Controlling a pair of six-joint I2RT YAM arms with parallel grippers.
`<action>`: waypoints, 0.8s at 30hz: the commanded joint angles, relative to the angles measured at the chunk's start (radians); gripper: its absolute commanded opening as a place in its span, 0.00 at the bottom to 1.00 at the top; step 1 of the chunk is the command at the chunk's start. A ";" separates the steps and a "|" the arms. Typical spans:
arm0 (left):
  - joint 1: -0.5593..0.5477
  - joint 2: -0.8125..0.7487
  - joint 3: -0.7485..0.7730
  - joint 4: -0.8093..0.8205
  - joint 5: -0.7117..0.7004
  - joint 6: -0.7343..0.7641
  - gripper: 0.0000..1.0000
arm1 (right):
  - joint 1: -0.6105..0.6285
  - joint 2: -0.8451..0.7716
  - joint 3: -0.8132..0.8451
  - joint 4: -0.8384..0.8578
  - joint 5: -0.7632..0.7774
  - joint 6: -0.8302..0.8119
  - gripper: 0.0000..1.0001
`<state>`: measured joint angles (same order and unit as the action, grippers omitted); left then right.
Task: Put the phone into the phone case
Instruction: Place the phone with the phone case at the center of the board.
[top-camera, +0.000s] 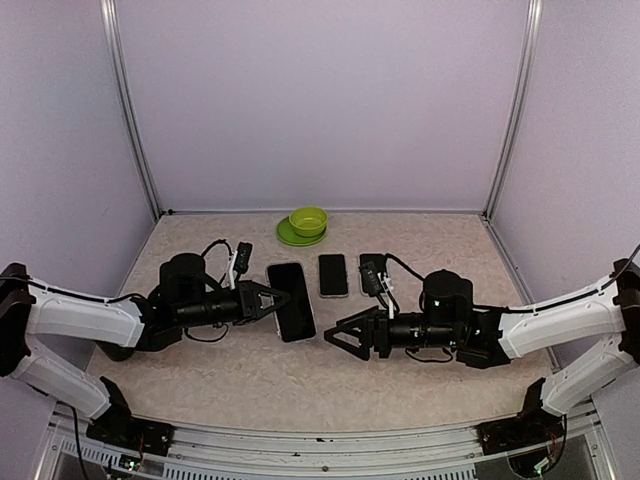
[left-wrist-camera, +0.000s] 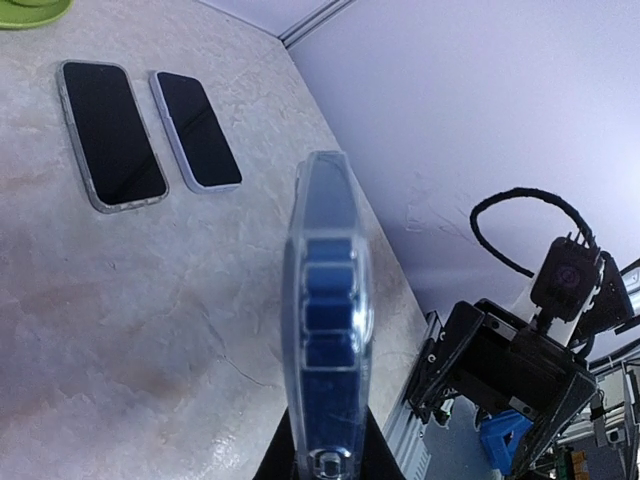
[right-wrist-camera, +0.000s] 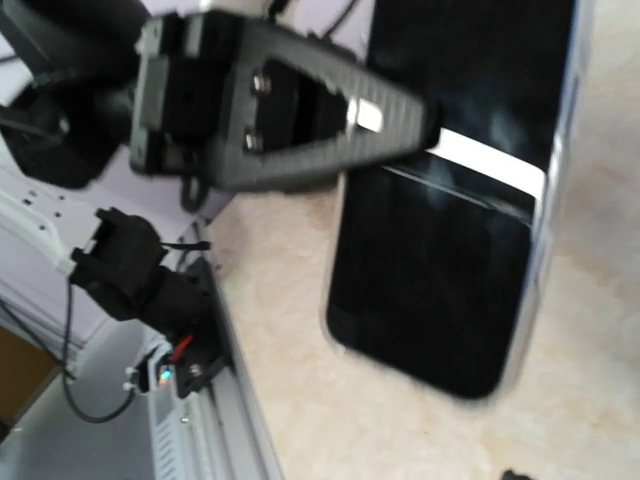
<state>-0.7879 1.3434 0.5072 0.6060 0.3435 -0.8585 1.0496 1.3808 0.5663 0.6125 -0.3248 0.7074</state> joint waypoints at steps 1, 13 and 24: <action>0.049 0.005 0.122 -0.145 0.054 0.104 0.00 | -0.003 -0.073 0.027 -0.138 0.075 -0.066 0.76; 0.224 0.223 0.330 -0.282 0.212 0.201 0.00 | -0.005 -0.241 -0.023 -0.269 0.161 -0.093 0.87; 0.312 0.468 0.509 -0.371 0.265 0.235 0.00 | -0.005 -0.283 -0.054 -0.284 0.168 -0.086 0.87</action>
<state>-0.5140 1.7546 0.9531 0.2470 0.5529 -0.6586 1.0496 1.1194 0.5293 0.3397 -0.1703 0.6247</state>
